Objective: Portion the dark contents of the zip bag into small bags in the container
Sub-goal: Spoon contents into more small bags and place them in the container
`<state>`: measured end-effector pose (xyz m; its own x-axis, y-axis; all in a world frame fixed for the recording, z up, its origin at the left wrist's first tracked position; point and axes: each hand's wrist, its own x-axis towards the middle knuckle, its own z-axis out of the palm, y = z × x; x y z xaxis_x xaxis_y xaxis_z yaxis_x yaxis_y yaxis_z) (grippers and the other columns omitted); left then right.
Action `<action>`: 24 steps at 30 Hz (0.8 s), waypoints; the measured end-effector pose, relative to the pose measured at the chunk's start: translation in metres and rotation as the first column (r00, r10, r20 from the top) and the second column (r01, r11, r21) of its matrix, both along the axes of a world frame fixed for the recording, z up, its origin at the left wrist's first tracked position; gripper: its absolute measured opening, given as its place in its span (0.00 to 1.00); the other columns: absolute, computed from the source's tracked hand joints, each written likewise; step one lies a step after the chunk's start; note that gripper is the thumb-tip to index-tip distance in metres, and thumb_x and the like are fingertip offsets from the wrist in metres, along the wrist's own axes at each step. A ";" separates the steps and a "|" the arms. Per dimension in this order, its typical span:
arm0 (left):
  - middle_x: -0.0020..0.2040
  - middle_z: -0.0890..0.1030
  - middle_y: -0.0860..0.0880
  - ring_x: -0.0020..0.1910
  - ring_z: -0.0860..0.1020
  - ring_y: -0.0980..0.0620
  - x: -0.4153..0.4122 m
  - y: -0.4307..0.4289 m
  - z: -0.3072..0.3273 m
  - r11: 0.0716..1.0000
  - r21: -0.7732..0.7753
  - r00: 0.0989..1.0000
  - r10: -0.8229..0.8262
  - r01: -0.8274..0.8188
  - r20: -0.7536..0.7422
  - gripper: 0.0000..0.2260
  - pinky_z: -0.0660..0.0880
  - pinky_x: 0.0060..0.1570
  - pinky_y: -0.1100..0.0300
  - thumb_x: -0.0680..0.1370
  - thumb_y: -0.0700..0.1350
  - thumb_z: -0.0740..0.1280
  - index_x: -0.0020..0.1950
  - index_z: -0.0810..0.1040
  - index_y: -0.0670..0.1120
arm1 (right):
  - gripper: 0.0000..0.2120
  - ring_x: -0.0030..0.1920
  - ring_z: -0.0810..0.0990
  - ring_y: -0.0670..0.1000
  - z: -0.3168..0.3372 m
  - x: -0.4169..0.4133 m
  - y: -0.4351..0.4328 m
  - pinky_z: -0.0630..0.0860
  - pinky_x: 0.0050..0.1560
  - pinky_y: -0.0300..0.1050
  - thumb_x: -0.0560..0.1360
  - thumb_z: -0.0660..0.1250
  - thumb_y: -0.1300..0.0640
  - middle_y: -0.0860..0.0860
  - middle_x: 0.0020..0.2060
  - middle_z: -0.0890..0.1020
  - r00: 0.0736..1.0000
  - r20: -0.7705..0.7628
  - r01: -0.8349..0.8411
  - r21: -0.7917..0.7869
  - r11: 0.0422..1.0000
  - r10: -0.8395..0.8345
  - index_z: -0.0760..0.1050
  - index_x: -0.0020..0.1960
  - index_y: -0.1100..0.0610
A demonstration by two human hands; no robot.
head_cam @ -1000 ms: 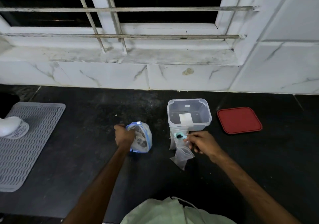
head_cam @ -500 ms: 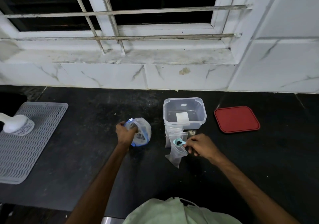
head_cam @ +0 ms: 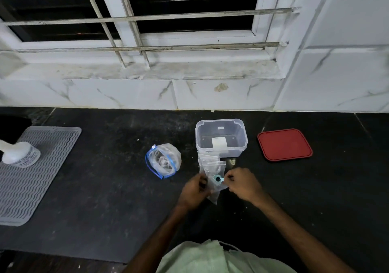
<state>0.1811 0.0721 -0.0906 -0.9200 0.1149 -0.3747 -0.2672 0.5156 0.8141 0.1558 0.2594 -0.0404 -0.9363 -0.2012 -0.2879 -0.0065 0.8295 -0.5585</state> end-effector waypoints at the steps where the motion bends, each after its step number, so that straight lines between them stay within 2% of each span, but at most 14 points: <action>1: 0.47 0.80 0.54 0.46 0.80 0.53 0.000 0.002 -0.002 1.000 0.009 1.000 0.015 -0.015 -0.001 0.19 0.77 0.47 0.66 0.71 0.40 0.75 0.60 0.75 0.48 | 0.09 0.39 0.83 0.51 -0.004 0.003 -0.002 0.79 0.41 0.45 0.74 0.63 0.53 0.51 0.38 0.85 0.995 -0.057 -0.072 0.065 0.995 0.076 0.81 0.43 0.55; 4: 0.45 0.81 0.56 0.46 0.82 0.54 0.000 0.003 -0.002 0.999 0.003 0.999 0.033 -0.032 -0.018 0.18 0.77 0.47 0.66 0.70 0.39 0.76 0.55 0.75 0.53 | 0.07 0.51 0.80 0.52 -0.010 0.013 -0.006 0.78 0.43 0.48 0.77 0.63 0.56 0.48 0.50 0.81 0.903 -0.240 -0.279 0.304 0.911 0.357 0.78 0.52 0.51; 5: 0.45 0.82 0.56 0.46 0.82 0.54 0.001 0.002 -0.003 0.999 0.006 0.999 0.045 -0.045 -0.023 0.19 0.77 0.48 0.66 0.70 0.40 0.76 0.55 0.74 0.54 | 0.09 0.52 0.79 0.50 -0.010 0.016 -0.008 0.78 0.40 0.47 0.75 0.67 0.57 0.47 0.50 0.80 0.854 -0.307 -0.304 0.359 0.882 0.419 0.78 0.54 0.50; 7: 0.45 0.82 0.56 0.45 0.82 0.56 0.002 0.000 -0.005 0.997 0.013 0.997 0.075 -0.075 -0.030 0.19 0.78 0.49 0.64 0.69 0.41 0.77 0.55 0.75 0.54 | 0.17 0.49 0.77 0.47 -0.017 0.021 -0.006 0.76 0.30 0.40 0.64 0.77 0.58 0.44 0.45 0.80 0.781 -0.420 -0.299 0.398 0.867 0.462 0.80 0.51 0.48; 8: 0.45 0.83 0.56 0.45 0.82 0.56 0.002 -0.001 -0.007 0.996 0.011 0.996 0.088 -0.088 -0.030 0.19 0.79 0.49 0.63 0.69 0.41 0.77 0.56 0.76 0.53 | 0.21 0.47 0.76 0.46 -0.021 0.023 -0.004 0.75 0.27 0.38 0.58 0.80 0.58 0.43 0.42 0.80 0.754 -0.475 -0.291 0.378 0.879 0.454 0.81 0.50 0.48; 10: 0.45 0.83 0.55 0.45 0.82 0.57 0.003 -0.004 -0.007 0.995 0.000 0.994 0.102 -0.103 -0.034 0.20 0.79 0.50 0.62 0.68 0.42 0.78 0.56 0.77 0.52 | 0.23 0.47 0.73 0.45 -0.028 0.025 -0.002 0.76 0.31 0.36 0.56 0.81 0.60 0.43 0.43 0.82 0.720 -0.556 -0.292 0.299 0.908 0.415 0.83 0.50 0.50; 15: 0.45 0.85 0.54 0.46 0.83 0.57 0.003 -0.008 -0.004 0.995 -0.021 0.992 0.096 -0.098 -0.086 0.17 0.78 0.53 0.61 0.68 0.40 0.77 0.53 0.79 0.52 | 0.19 0.49 0.75 0.45 -0.032 0.028 0.002 0.77 0.44 0.35 0.65 0.75 0.68 0.44 0.48 0.82 0.759 -0.605 -0.244 0.078 0.967 0.240 0.82 0.53 0.53; 17: 0.45 0.85 0.55 0.46 0.83 0.59 0.004 -0.009 -0.004 0.996 -0.016 0.991 0.084 -0.086 -0.104 0.14 0.79 0.54 0.60 0.69 0.40 0.77 0.52 0.80 0.53 | 0.15 0.49 0.77 0.44 -0.034 0.028 0.001 0.77 0.48 0.38 0.71 0.72 0.66 0.44 0.48 0.83 0.829 -0.552 -0.166 -0.086 0.982 0.092 0.82 0.54 0.52; 19: 0.45 0.85 0.55 0.46 0.83 0.60 0.003 -0.011 -0.004 0.997 -0.027 0.992 0.072 -0.075 -0.106 0.10 0.79 0.54 0.59 0.71 0.43 0.76 0.49 0.80 0.53 | 0.11 0.49 0.79 0.41 -0.030 0.027 0.001 0.75 0.51 0.34 0.72 0.72 0.63 0.42 0.47 0.84 0.902 -0.417 -0.038 -0.333 0.942 -0.111 0.84 0.52 0.52; 22: 0.45 0.84 0.55 0.46 0.82 0.60 0.002 -0.013 -0.005 0.995 -0.062 0.990 0.067 -0.075 -0.128 0.06 0.79 0.54 0.56 0.72 0.46 0.74 0.46 0.80 0.52 | 0.07 0.47 0.83 0.40 -0.025 0.023 0.004 0.76 0.50 0.33 0.73 0.73 0.61 0.43 0.43 0.86 0.938 -0.130 0.189 -0.583 0.790 -0.320 0.85 0.48 0.52; 24: 0.45 0.84 0.55 0.46 0.82 0.59 0.002 -0.014 -0.005 0.995 -0.067 0.990 0.062 -0.071 -0.129 0.05 0.79 0.54 0.55 0.73 0.47 0.73 0.46 0.79 0.53 | 0.06 0.43 0.83 0.40 -0.024 0.020 0.009 0.76 0.44 0.32 0.74 0.71 0.63 0.47 0.41 0.86 0.906 0.068 0.351 -0.673 0.651 -0.418 0.84 0.48 0.53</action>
<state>0.1831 0.0580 -0.0958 -0.9652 0.0291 -0.2599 -0.1999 0.5583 0.8052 0.1759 0.2685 -0.0643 -0.9870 0.0775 -0.1405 0.1529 0.1886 -0.9701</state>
